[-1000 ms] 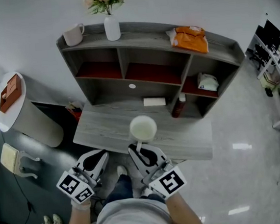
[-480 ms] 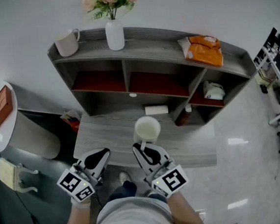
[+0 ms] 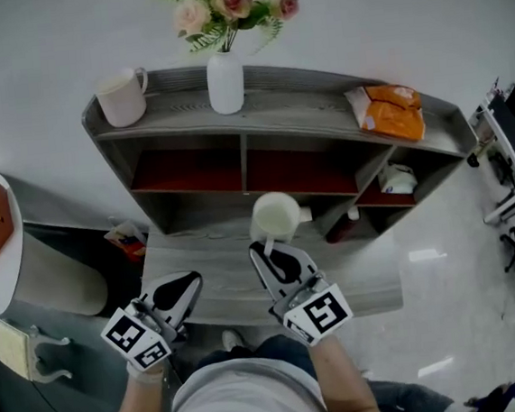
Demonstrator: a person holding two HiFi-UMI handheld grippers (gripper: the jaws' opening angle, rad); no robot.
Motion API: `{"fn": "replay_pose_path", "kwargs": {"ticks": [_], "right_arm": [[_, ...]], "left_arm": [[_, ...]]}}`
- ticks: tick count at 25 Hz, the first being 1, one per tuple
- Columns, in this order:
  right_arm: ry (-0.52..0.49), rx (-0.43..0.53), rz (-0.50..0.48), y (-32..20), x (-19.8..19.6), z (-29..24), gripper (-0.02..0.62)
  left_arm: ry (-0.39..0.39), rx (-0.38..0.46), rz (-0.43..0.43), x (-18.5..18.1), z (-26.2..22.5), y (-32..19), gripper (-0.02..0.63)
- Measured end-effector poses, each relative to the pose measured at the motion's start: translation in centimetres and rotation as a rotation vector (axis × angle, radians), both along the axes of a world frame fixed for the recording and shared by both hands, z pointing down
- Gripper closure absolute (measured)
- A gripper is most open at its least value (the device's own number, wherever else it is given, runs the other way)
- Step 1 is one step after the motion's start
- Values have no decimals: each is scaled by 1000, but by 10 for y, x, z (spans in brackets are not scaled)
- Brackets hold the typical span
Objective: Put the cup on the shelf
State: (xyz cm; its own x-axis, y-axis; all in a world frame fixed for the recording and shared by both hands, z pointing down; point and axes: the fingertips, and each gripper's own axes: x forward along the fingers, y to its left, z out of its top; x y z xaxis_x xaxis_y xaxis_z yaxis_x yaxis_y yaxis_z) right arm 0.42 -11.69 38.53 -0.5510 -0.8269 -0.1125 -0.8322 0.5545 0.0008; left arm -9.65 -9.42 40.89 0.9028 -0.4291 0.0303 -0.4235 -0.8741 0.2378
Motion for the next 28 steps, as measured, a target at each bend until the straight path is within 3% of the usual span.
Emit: {"fn": "replay_pose_path", "kwargs": {"ticks": [6,12,28], "right_arm": [[90,26,-41,-39,20,-4,571],[129,-8,-107,-74,43,9,571],[99,-101,-231,-137,57,58,571]], "left_arm": [[6,-12,-7,2,-4,-6,589],[-1,-15,-64,15,-9,-9,589],[-31,-71,-293,29,0,-4,589]]}}
